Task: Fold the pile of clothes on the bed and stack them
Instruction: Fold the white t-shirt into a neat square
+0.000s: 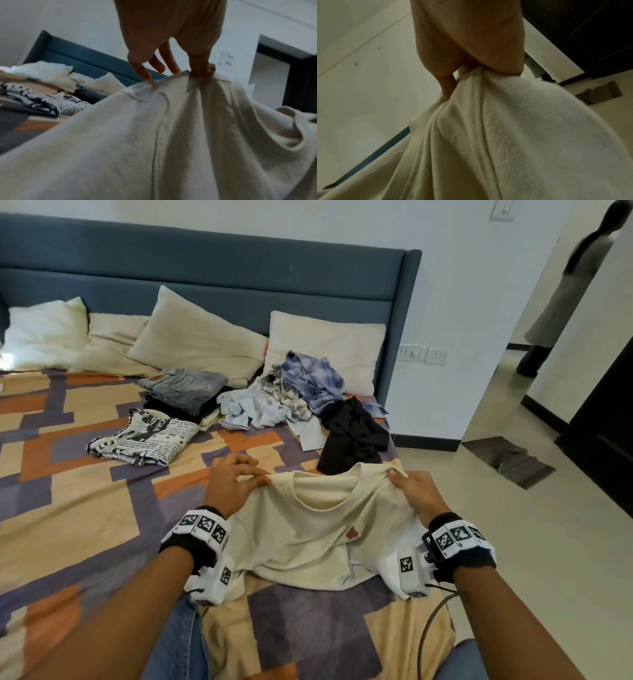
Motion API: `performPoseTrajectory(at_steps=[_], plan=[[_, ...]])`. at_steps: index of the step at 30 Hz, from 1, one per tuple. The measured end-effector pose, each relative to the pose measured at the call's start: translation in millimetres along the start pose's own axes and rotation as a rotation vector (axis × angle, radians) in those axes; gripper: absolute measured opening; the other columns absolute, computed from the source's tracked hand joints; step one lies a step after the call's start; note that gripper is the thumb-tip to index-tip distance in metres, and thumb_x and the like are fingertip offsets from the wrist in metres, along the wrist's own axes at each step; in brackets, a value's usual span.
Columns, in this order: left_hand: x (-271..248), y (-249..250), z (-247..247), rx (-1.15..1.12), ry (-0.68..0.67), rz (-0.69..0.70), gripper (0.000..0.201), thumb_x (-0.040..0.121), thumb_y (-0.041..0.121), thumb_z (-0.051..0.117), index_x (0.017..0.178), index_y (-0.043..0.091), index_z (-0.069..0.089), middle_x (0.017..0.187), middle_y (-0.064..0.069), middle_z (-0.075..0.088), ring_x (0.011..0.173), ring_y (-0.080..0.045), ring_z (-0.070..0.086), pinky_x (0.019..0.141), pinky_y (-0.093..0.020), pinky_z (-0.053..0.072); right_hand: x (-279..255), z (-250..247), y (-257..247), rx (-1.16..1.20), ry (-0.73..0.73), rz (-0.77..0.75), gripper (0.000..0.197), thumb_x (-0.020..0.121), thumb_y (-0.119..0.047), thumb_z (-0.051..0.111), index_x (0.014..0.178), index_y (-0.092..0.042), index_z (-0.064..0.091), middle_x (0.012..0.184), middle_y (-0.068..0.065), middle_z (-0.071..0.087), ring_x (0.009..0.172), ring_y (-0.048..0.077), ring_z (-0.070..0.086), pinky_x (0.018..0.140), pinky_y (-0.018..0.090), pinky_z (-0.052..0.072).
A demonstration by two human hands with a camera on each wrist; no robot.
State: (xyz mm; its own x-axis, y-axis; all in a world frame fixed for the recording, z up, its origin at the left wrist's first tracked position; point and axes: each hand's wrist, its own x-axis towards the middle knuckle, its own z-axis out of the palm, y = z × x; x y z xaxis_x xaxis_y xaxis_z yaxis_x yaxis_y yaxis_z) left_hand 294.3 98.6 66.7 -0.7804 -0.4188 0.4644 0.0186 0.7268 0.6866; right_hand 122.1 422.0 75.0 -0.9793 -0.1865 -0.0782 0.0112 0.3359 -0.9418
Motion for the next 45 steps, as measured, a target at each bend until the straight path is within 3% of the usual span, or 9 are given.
performPoseTrajectory(at_steps=[9, 17, 22, 26, 28, 31, 35, 41, 45], plan=[[31.3, 23.2, -25.4, -0.458, 0.249, -0.304, 0.02, 0.092, 0.019, 0.065, 0.075, 0.031, 0.066, 0.079, 0.002, 0.067, 0.082, -0.02, 0.06, 0.081, -0.034, 0.047, -4.4, -7.8, -37.3, -0.39, -0.053, -0.396, 0.036, 0.092, -0.019, 0.067, 0.058, -0.026, 0.057, 0.057, -0.007, 0.048, 0.063, 0.017, 0.045, 0.058, 0.029, 0.033], [83.6, 35.1, -85.9, 0.703, -0.599, 0.063, 0.055, 0.071, 0.019, 0.081, 0.124, 0.021, 0.064, 0.123, -0.003, 0.062, 0.112, -0.024, 0.056, 0.097, -0.034, 0.044, -5.5, -21.1, -103.7, -1.154, -0.409, -0.41, 0.033, 0.073, -0.032, 0.084, 0.1, -0.019, 0.071, 0.1, 0.003, 0.067, 0.096, 0.024, 0.063, 0.085, 0.033, 0.051], [125.6, 86.1, -109.3, 0.672, 0.289, 0.071, 0.025, 0.085, 0.01, 0.055, 0.108, 0.011, 0.066, 0.105, -0.019, 0.066, 0.096, -0.041, 0.062, 0.078, -0.05, 0.051, -3.9, -26.7, -191.4, -0.678, 0.342, -0.332, 0.036, 0.093, -0.014, 0.048, 0.128, -0.009, 0.054, 0.127, 0.022, 0.058, 0.115, 0.042, 0.056, 0.092, 0.043, 0.046], [132.4, 142.0, -129.2, 0.176, 0.82, 0.516, 0.041, 0.085, -0.002, 0.048, 0.122, 0.005, 0.063, 0.114, -0.022, 0.063, 0.106, -0.036, 0.058, 0.09, -0.042, 0.047, -17.0, -26.5, -219.8, -0.033, 0.686, -0.884, 0.058, 0.076, 0.0, 0.044, 0.133, -0.008, 0.052, 0.119, 0.023, 0.06, 0.108, 0.037, 0.056, 0.086, 0.037, 0.044], [131.8, 119.0, -122.8, 0.289, 0.644, 0.563, 0.047, 0.086, -0.001, 0.045, 0.13, 0.009, 0.06, 0.134, -0.019, 0.055, 0.125, -0.033, 0.05, 0.106, -0.042, 0.039, -22.7, -18.7, -193.2, -0.331, 0.617, -0.979, 0.071, 0.074, 0.009, 0.051, 0.141, -0.014, 0.047, 0.141, 0.023, 0.043, 0.126, 0.037, 0.042, 0.097, 0.043, 0.04], [103.7, 46.7, -106.7, 0.636, -0.135, 0.137, 0.036, 0.093, 0.014, 0.053, 0.121, 0.032, 0.064, 0.129, -0.011, 0.062, 0.114, -0.03, 0.058, 0.095, -0.038, 0.048, -30.0, -23.0, -130.5, -1.161, 0.1, -0.581, 0.06, 0.089, -0.003, 0.049, 0.145, -0.023, 0.039, 0.159, 0.01, 0.021, 0.143, 0.031, 0.022, 0.106, 0.054, 0.03], [53.4, 33.4, -103.6, 0.681, -0.947, -0.066, 0.02, 0.096, 0.015, 0.054, 0.088, 0.003, 0.068, 0.074, -0.009, 0.061, 0.057, 0.0, 0.057, 0.057, -0.012, 0.035, -43.7, -41.8, -92.3, -1.428, -0.658, -0.152, 0.02, 0.098, -0.019, 0.046, 0.112, -0.016, 0.06, 0.114, 0.002, 0.058, 0.097, 0.019, 0.05, 0.085, 0.027, 0.038], [81.4, 65.5, -143.5, -0.358, -0.022, -0.215, 0.007, 0.086, 0.017, 0.07, 0.091, 0.017, 0.076, 0.098, -0.011, 0.07, 0.088, -0.022, 0.062, 0.08, -0.036, 0.048, -33.0, -58.4, -142.6, -0.332, -0.219, -0.498, 0.013, 0.088, -0.011, 0.06, 0.082, -0.006, 0.07, 0.085, 0.01, 0.069, 0.077, 0.018, 0.059, 0.07, 0.033, 0.046], [89.7, 76.4, -154.3, -0.131, 0.52, -0.255, 0.02, 0.081, 0.033, 0.068, 0.09, 0.016, 0.072, 0.095, -0.02, 0.07, 0.087, -0.035, 0.062, 0.076, -0.042, 0.046, -25.0, -38.7, -162.5, -0.186, 0.253, -0.496, 0.01, 0.087, -0.01, 0.063, 0.083, -0.007, 0.072, 0.084, 0.012, 0.07, 0.084, 0.029, 0.062, 0.073, 0.037, 0.047]])
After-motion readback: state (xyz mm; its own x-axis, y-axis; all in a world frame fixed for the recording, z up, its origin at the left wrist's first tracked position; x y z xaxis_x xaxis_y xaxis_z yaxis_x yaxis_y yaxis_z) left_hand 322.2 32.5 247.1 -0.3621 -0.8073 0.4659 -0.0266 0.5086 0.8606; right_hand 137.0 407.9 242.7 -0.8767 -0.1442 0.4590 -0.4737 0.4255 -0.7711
